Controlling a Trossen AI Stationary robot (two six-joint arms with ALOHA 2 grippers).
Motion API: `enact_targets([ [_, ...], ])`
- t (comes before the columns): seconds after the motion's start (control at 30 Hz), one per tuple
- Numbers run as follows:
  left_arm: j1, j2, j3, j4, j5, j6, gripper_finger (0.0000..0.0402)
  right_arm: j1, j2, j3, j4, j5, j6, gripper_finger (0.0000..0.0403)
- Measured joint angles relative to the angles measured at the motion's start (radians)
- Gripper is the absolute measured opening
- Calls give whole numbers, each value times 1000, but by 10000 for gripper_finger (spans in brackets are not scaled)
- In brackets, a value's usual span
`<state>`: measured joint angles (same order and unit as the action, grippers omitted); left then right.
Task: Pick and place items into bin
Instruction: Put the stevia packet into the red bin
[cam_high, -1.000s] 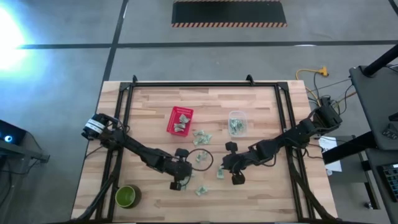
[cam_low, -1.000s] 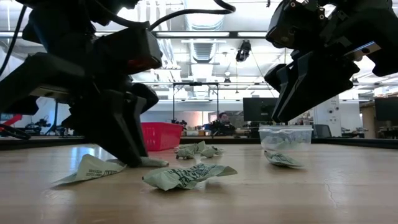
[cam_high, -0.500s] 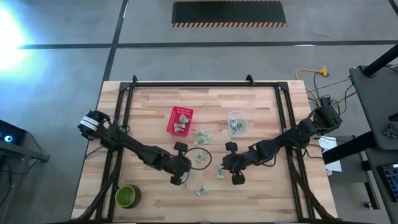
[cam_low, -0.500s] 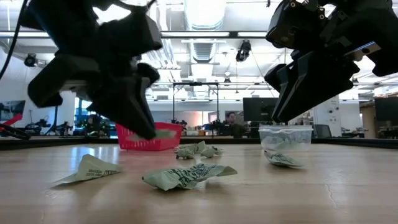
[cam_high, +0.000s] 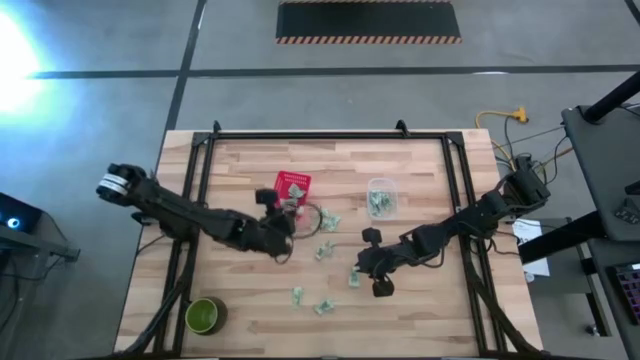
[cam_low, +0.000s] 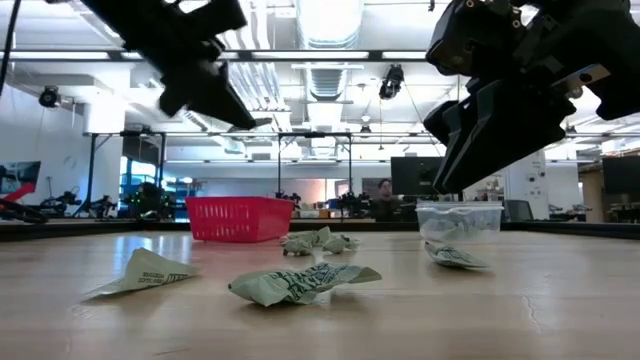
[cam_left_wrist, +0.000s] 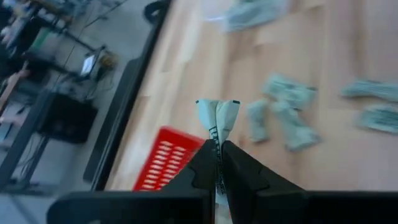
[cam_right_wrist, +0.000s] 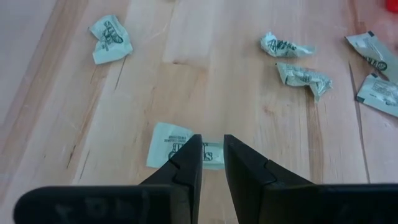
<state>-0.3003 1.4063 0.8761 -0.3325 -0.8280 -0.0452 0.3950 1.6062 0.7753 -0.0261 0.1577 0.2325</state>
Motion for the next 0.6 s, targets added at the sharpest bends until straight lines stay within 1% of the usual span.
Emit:
enact_targets([
  [0.23, 146, -9, -19, -8, 1, 1, 3, 0, 0, -2, 3, 0, 0, 57],
  [0.37, 211, 0, -19, -18, 20, 1, 3, 0, 0, -5, 3, 0, 0, 57],
  [0.6, 299, 15, -19, -18, 212, 0, 10, 0, 0, -8, 3, 0, 0, 57],
])
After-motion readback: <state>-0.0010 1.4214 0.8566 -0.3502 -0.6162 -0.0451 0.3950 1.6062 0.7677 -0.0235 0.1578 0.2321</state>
